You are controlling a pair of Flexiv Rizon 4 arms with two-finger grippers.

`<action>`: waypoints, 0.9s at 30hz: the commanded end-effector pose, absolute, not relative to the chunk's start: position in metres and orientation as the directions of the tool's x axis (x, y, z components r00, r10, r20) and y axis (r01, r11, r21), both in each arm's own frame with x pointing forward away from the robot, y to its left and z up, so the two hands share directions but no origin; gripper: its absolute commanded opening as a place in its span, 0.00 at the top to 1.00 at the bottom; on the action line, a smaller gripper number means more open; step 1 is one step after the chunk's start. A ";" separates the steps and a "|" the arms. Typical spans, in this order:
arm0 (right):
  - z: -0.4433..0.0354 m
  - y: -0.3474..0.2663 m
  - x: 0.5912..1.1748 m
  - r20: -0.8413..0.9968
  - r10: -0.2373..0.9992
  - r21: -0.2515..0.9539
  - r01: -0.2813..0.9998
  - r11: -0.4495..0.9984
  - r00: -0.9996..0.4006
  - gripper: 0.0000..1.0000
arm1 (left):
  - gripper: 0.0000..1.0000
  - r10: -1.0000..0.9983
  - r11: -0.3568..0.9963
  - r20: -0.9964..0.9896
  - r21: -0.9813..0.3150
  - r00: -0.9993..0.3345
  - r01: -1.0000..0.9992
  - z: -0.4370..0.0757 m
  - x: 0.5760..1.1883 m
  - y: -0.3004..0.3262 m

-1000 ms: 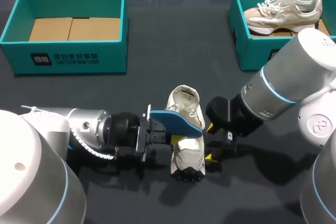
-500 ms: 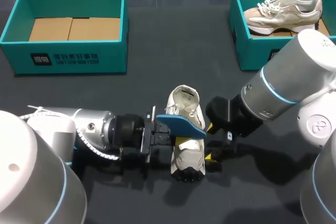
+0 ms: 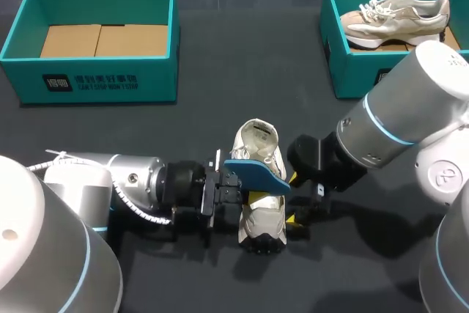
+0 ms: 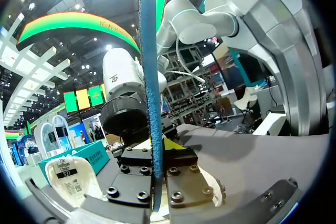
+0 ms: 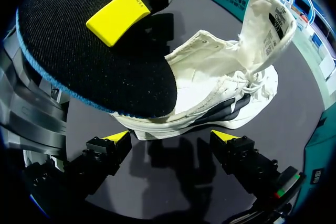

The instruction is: Take the shoe out of the shoebox, open the shoe tongue, remove and reinsert the insole, then place the shoe into the shoebox

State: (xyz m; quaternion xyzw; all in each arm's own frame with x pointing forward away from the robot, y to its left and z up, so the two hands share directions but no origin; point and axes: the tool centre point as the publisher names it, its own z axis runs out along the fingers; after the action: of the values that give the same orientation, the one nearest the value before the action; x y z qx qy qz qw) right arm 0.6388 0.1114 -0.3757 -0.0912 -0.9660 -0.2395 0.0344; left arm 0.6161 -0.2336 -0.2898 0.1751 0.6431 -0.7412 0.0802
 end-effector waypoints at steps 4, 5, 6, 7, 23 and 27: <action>-0.377 0.112 0.638 0.108 0.162 0.457 0.193 0.868 -0.981 0.00 | 1.00 0.102 -0.148 -0.366 -0.925 -0.925 0.350 -0.296 0.620 -0.238; -0.377 0.112 0.638 0.108 0.162 0.457 0.193 0.868 -0.981 0.00 | 1.00 0.102 -0.146 -0.366 -0.925 -0.925 0.350 -0.297 0.620 -0.238; -0.377 0.112 0.638 0.108 0.162 0.457 0.193 0.868 -0.981 0.00 | 1.00 0.102 -0.141 -0.366 -0.926 -0.925 0.351 -0.298 0.621 -0.238; -0.377 0.112 0.638 0.108 0.162 0.457 0.193 0.868 -0.981 0.00 | 1.00 0.103 -0.138 -0.366 -0.926 -0.925 0.351 -0.300 0.621 -0.238; -0.377 0.112 0.638 0.108 0.162 0.457 0.193 0.868 -0.981 0.00 | 1.00 0.101 -0.089 -0.407 -0.912 -0.908 0.400 -0.315 0.633 -0.236; -0.377 0.112 0.638 0.108 0.162 0.457 0.193 0.868 -0.981 0.00 | 1.00 0.102 -0.084 -0.409 -0.912 -0.907 0.402 -0.320 0.637 -0.234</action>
State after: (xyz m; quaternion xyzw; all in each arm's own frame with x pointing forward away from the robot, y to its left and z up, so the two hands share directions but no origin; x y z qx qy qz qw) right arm 0.6388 0.1114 -0.3762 -0.0913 -0.9659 -0.2398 0.0342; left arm 0.6339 -0.2326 -0.3154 0.1863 0.6687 -0.7119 0.1071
